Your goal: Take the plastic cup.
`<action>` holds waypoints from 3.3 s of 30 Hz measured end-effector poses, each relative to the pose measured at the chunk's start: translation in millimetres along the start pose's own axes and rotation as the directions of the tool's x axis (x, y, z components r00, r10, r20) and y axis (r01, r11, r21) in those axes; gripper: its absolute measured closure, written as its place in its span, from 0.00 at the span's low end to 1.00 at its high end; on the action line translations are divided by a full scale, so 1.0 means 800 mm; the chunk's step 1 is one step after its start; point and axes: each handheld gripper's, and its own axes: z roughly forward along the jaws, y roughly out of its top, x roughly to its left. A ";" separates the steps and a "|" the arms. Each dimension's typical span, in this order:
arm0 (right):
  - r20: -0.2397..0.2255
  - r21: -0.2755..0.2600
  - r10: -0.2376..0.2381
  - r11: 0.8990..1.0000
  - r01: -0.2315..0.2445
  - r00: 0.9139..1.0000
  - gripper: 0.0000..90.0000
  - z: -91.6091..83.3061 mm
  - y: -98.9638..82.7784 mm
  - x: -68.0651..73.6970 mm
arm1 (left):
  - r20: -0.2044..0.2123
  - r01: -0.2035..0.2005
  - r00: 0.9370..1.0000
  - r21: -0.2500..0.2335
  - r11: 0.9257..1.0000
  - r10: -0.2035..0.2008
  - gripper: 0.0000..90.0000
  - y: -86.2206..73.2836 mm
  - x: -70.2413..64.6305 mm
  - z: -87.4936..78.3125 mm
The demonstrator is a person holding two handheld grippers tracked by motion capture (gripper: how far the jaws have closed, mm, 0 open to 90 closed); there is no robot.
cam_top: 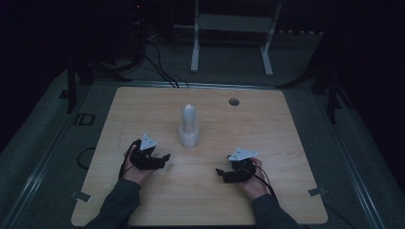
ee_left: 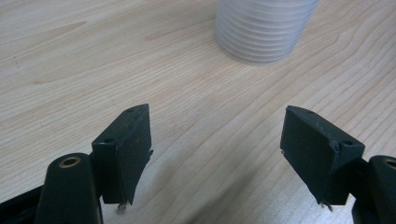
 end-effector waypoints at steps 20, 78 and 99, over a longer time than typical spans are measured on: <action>0.004 0.005 -0.030 1.000 0.030 1.000 0.29 -0.001 0.009 0.011 | 0.024 0.015 1.000 -0.039 0.999 -0.014 0.28 0.009 0.000 -0.012; -0.029 -0.164 -0.008 0.987 0.003 1.000 0.39 0.033 0.143 -0.005 | 0.115 -0.125 0.982 -0.201 0.972 0.150 0.27 0.181 -0.023 -0.005; -0.043 -0.151 -0.015 0.988 0.008 0.999 0.31 0.055 0.153 -0.007 | 0.149 -0.093 0.980 -0.230 0.969 0.130 0.38 0.187 -0.025 0.003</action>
